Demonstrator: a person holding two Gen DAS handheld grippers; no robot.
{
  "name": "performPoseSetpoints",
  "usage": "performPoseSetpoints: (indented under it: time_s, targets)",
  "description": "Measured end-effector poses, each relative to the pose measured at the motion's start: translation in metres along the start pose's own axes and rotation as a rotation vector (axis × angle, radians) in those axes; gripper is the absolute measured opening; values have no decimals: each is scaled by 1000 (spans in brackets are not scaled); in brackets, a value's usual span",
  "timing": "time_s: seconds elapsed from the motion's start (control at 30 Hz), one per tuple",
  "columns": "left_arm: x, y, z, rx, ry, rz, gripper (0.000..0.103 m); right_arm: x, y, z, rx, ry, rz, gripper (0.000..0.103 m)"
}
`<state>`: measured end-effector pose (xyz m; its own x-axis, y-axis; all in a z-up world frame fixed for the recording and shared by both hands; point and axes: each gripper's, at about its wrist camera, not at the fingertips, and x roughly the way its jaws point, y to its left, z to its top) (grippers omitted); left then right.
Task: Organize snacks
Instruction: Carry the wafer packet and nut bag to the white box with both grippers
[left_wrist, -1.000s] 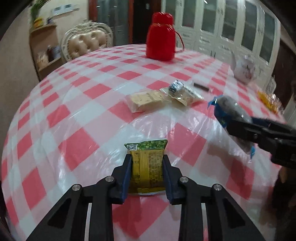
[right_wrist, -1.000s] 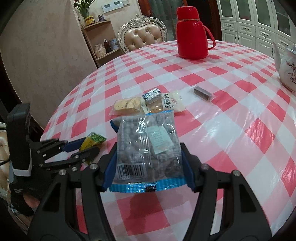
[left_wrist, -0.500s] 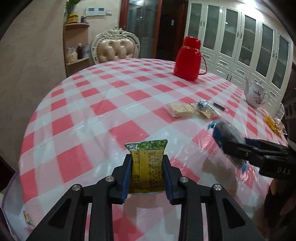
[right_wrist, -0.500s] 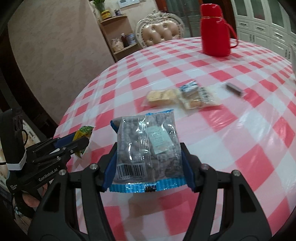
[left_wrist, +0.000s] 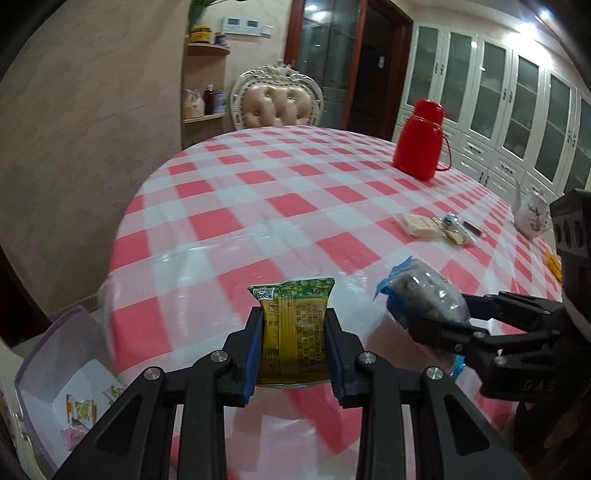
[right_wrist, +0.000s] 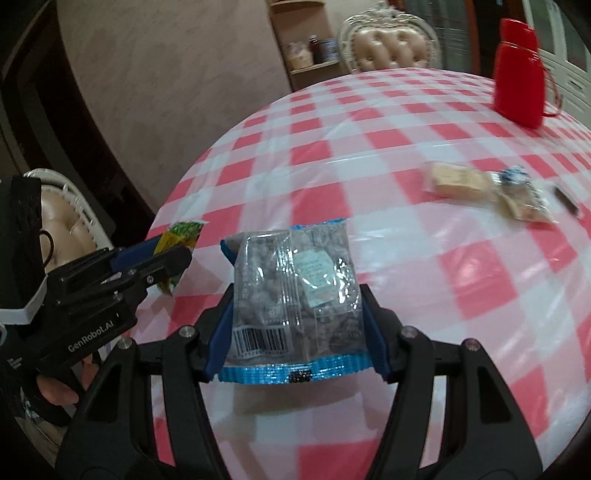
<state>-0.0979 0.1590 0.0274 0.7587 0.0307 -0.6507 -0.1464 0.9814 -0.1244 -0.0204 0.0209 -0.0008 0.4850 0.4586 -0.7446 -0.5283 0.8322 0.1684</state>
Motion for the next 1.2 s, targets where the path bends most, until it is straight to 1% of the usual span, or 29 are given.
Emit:
performPoseSetpoints:
  time_s: [0.1,0.23,0.7,0.87,1.0,1.1,1.2]
  targets:
    - [-6,16,-5,-23,-8,11,32,9,15,2,-19,8,13,65]
    - [-16,36,-10,-52,-22,28,32,23,36,7,-34,27,50,65]
    - [-40,110,-33,-161,-46,112,32,64,123,12,-184,76,120,65]
    - [-41,132,-43,-174,-47,153,32,76,157,10,-252,95,143,65]
    - [-41,154,-51,-205,-38,185,32,84,180,8,-303,105,157,65]
    - [-43,168,-55,-222,-38,216,32,90,192,7,-329,114,161,65]
    - [-44,181,-58,-231,-33,262,32,94,201,7,-345,122,167,65]
